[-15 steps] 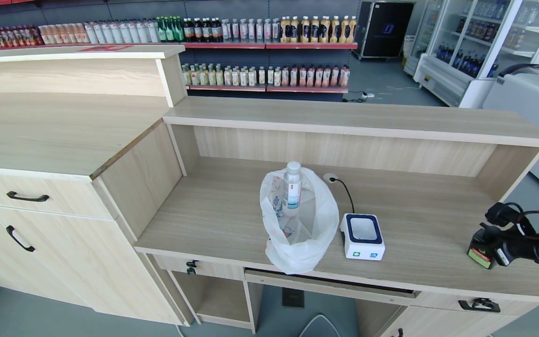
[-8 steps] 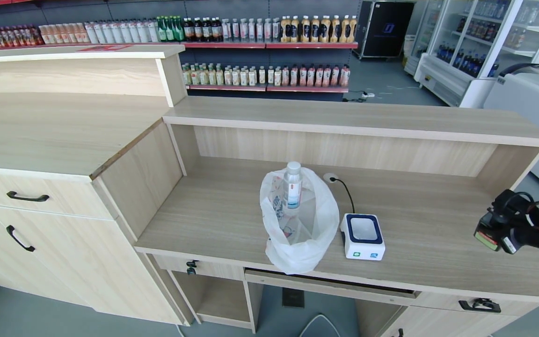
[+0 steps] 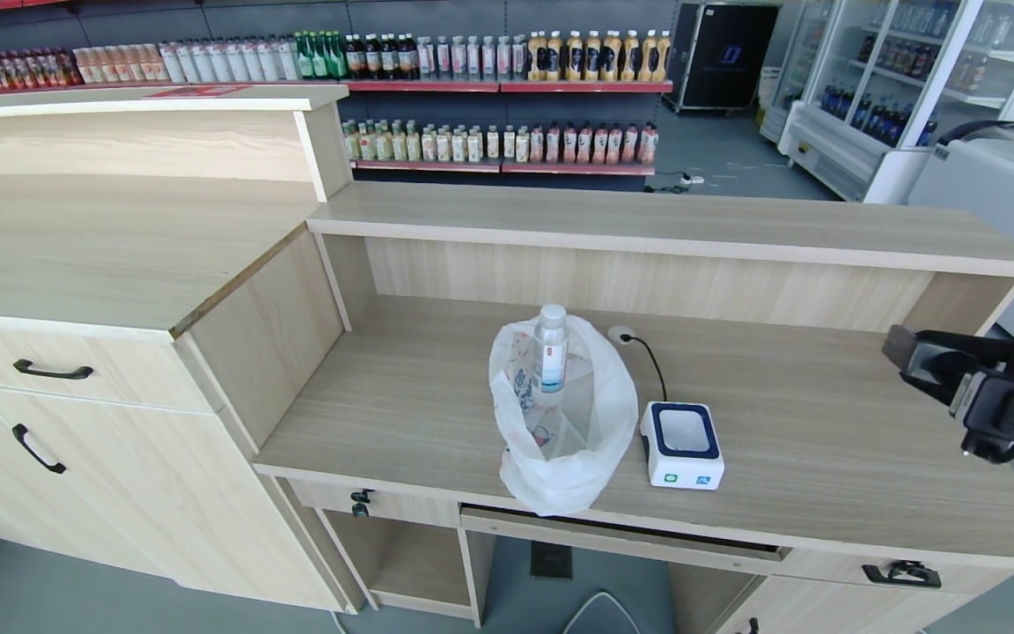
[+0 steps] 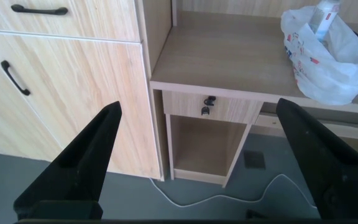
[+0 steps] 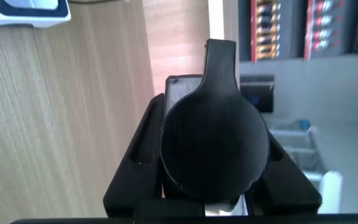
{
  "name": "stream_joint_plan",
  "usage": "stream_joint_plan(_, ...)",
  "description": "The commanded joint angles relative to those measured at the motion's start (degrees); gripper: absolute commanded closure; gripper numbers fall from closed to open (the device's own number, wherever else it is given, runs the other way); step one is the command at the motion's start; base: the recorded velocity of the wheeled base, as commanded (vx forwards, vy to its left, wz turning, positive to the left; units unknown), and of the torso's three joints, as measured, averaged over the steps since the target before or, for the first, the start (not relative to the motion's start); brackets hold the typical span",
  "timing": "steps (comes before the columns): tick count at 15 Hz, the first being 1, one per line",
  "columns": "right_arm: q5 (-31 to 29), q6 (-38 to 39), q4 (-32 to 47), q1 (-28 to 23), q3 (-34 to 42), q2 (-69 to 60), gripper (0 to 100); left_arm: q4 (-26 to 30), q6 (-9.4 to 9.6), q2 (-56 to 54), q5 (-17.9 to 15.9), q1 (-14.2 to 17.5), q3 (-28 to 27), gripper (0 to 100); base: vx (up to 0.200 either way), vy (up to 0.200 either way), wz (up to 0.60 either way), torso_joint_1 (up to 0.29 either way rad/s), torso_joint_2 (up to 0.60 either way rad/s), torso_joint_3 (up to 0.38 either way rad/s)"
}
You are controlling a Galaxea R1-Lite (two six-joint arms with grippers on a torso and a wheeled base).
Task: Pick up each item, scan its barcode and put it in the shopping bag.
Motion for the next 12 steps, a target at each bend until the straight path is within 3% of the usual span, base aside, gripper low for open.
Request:
stream_joint_plan(1, 3.52, -17.70, -0.77, 15.75, 2.12, -5.28, 100, 0.02, -0.01, -0.02, 0.00, 0.00, 0.00, 0, 0.000, 0.000, 0.00, 0.000, 0.00, 0.000)
stream_joint_plan(4, 3.43, -36.16, -1.91, 29.29, 0.98, -3.00, 100, 0.02, -0.01, -0.02, 0.00, 0.00, 0.00, 0, 0.000, 0.000, 0.00, 0.000, 0.00, 0.000)
stream_joint_plan(6, 3.43, -44.86, -2.79, 35.09, 0.28, -3.18, 100, 0.02, -0.01, -0.02, 0.00, 0.00, 0.00, 0, 0.000, 0.000, 0.00, 0.000, 0.00, 0.000)
stream_joint_plan(8, 3.70, -47.59, -4.20, 38.69, 0.46, -4.05, 100, 0.02, -0.01, -0.02, 0.00, 0.00, 0.00, 0, 0.000, 0.000, 0.00, 0.000, 0.00, 0.000)
stream_joint_plan(12, 8.27, -51.28, -15.09, 50.82, 0.72, -2.03, 100, 0.02, -0.01, -0.02, 0.00, 0.00, 0.00, 0, 0.000, 0.000, 0.00, 0.000, 0.00, 0.000)
